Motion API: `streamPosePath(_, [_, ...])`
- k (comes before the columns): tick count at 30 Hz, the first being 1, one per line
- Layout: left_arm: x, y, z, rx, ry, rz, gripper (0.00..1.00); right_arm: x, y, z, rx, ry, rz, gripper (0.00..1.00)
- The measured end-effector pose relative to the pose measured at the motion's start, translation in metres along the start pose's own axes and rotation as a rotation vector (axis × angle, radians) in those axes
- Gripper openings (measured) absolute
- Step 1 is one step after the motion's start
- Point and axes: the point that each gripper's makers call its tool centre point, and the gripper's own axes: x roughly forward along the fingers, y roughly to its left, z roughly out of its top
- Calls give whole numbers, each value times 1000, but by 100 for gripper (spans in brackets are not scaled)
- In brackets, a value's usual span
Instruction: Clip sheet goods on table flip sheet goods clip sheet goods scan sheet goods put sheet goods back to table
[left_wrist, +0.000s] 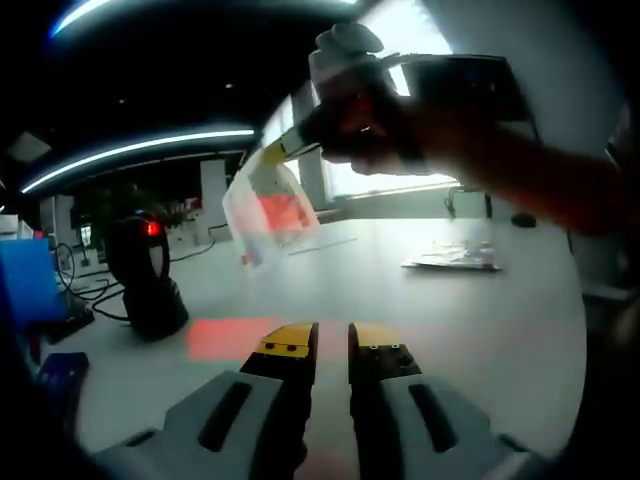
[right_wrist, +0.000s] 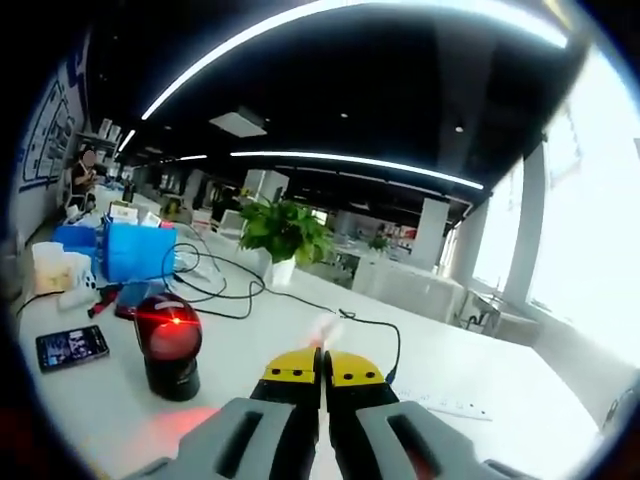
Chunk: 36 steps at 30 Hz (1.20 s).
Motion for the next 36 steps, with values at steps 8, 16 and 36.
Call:
streamPosePath(8, [1, 1, 0, 7, 2, 2, 4, -12, -17, 6, -32, -15, 7, 0])
streamPosePath(16, [0, 0, 0, 10, 2, 3, 4, -26, -34, 0, -39, 2, 21, 0])
streamPosePath(36, [0, -2, -1, 19, 7, 1, 4, -46, -47, -23, 0, 72, 159, 0])
